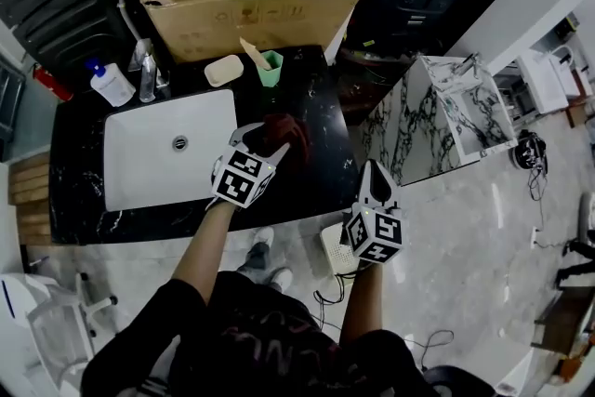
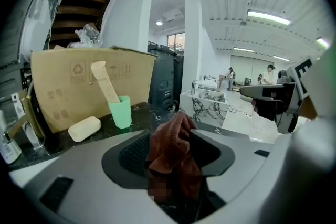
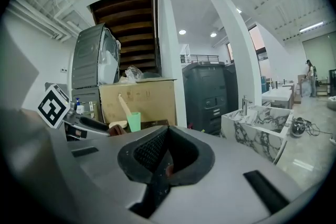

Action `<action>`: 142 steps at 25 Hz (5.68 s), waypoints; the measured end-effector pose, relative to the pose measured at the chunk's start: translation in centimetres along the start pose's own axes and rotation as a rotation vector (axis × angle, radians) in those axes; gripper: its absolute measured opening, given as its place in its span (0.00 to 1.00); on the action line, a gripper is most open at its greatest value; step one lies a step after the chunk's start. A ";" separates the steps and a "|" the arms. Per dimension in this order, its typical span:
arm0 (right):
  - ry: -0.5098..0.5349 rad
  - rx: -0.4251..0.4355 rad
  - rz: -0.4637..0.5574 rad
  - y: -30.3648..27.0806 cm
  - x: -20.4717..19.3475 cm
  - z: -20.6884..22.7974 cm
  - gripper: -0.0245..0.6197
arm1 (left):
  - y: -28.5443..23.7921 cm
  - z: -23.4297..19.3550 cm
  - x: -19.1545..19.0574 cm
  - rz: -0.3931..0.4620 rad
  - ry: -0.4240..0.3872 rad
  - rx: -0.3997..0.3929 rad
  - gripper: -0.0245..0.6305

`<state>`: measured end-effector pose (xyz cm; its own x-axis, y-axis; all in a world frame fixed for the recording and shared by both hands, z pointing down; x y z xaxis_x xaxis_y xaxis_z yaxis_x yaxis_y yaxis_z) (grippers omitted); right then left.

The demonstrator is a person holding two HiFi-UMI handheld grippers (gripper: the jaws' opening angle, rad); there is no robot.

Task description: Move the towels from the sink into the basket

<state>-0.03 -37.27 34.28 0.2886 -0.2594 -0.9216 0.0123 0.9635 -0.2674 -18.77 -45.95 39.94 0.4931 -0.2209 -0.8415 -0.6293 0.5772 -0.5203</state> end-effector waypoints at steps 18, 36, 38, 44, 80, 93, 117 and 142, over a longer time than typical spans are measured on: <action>-0.030 -0.093 0.004 0.6 -0.1 1.6 0.06 | -0.8 0.5 0.7 0.018 -0.012 -0.089 0.10; -0.105 -0.349 0.082 11.1 -1.2 10.9 0.06 | -3.9 10.5 5.6 0.089 -0.112 -0.266 0.10; -0.122 -0.388 0.096 13.2 -1.4 12.7 0.06 | -4.5 12.8 6.4 0.093 -0.134 -0.300 0.10; -0.183 -0.506 0.136 20.2 -2.6 17.6 0.06 | -5.2 20.5 9.0 0.126 -0.212 -0.391 0.10; -0.410 -0.895 0.154 41.4 -18.1 32.4 0.06 | -11.6 52.3 1.8 0.024 -0.406 -0.862 0.10; -0.490 -0.959 0.018 39.6 -35.6 39.1 0.06 | -21.6 57.9 -13.5 -0.116 -0.385 -0.885 0.10; -0.580 -0.898 -0.147 31.9 -66.0 45.9 0.06 | -36.4 62.4 -43.7 -0.304 -0.479 -0.917 0.29; -0.517 -0.916 -0.072 33.8 -56.5 43.9 0.06 | -31.0 63.6 -33.7 -0.138 -0.467 -0.942 0.19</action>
<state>26.11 12.83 89.66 0.6918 -0.0461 -0.7207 -0.6202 0.4733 -0.6256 22.32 -6.42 93.64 0.6520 0.2018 -0.7309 -0.6629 -0.3161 -0.6787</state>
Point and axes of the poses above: the fingertips, and each gripper's own axes: y backward along the fingers, z to its right, x out of its top, the point moved 1 cm from there along y, backward along the fingers, and after that the axes turned 11 degrees about -y, right-handed, at the moved point
